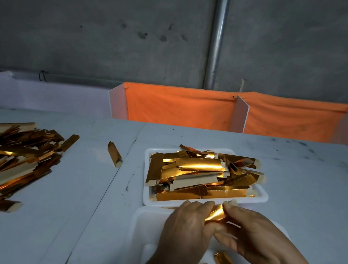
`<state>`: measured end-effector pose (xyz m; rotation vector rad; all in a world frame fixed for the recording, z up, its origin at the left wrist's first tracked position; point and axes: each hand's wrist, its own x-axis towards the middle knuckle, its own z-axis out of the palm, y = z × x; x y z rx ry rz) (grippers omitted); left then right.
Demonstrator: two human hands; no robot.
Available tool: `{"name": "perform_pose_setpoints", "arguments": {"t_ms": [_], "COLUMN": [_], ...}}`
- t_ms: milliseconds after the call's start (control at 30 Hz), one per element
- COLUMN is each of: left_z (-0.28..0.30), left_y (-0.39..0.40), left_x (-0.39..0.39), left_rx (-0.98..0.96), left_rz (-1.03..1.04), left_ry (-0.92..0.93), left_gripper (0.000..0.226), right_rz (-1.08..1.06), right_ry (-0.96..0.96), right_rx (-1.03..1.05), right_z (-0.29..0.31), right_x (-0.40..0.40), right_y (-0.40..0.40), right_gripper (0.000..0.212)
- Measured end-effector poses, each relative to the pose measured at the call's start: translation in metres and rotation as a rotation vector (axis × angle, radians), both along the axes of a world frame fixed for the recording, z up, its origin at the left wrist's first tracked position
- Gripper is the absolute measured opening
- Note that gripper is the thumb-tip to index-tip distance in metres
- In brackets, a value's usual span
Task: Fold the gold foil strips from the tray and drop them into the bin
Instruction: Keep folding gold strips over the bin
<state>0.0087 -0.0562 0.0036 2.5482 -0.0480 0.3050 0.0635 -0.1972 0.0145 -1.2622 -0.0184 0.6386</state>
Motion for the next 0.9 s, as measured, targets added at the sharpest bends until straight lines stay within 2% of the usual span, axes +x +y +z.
{"name": "perform_pose_setpoints", "arguments": {"t_ms": [133, 333, 467, 667, 900], "left_z": [0.005, 0.01, 0.013, 0.013, 0.006], "left_y": [0.002, 0.001, 0.0, 0.003, 0.002], "left_x": [0.002, 0.0, -0.001, 0.01, 0.004], "left_rx": [0.098, -0.011, 0.016, 0.164, 0.009], "left_rz": [-0.02, -0.013, -0.034, -0.004, -0.021], "left_ry": [0.06, 0.016, -0.009, 0.196, 0.054], "left_gripper": [0.049, 0.046, 0.035, 0.049, 0.041], "right_rz": [0.05, -0.026, -0.041, -0.048, -0.019], "right_ry": [0.016, -0.021, -0.067, -0.3, -0.404], "right_rx": [0.025, 0.013, -0.046, -0.263, -0.298], "right_z": [0.004, 0.006, 0.007, 0.006, 0.007], "right_x": [-0.001, -0.003, -0.004, -0.003, -0.005], "right_y": [-0.001, 0.001, -0.001, -0.001, 0.003], "right_gripper": [0.017, 0.024, 0.032, 0.023, 0.02]}}
